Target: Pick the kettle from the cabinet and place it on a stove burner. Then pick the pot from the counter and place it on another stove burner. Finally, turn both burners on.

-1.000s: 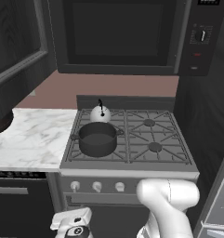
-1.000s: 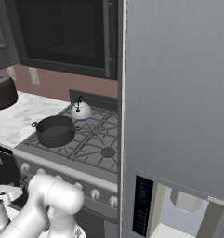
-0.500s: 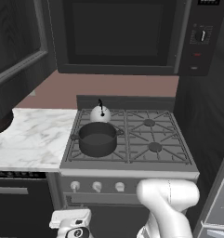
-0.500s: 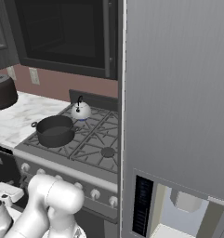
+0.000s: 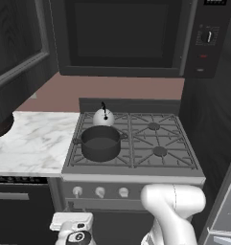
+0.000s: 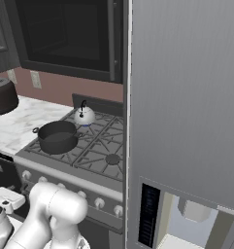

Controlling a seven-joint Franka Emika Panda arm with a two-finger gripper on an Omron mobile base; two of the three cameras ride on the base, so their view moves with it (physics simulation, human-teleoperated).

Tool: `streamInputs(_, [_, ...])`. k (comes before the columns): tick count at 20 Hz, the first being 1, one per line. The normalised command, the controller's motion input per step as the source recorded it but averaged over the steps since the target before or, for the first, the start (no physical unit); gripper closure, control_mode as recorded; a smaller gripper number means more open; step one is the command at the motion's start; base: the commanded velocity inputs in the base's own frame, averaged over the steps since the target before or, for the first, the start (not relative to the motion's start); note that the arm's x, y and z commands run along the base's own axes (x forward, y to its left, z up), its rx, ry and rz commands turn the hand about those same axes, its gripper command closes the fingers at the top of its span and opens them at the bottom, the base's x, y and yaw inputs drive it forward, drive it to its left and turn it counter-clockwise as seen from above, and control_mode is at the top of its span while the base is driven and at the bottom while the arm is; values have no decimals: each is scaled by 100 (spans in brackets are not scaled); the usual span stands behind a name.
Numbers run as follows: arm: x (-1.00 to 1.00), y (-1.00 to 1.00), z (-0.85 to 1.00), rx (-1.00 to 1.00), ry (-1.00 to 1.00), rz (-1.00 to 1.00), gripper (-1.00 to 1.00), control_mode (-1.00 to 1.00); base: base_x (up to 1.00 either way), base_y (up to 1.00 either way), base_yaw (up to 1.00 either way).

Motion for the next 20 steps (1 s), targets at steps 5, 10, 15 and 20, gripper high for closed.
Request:
streamInputs(5, [15, 9, 12, 3, 1, -3, -100, -100, 0, 0, 0])
streamInputs(10, [6, 1, 1, 2, 0, -1, -100, -100, 0, 0, 0])
streamInputs(15, [1, 0, 1, 1, 0, 0, -100, -100, 0, 0, 0])
streamInputs(20, [0, 0, 7, 0, 0, -1, -100, -100, 0, 0, 0])
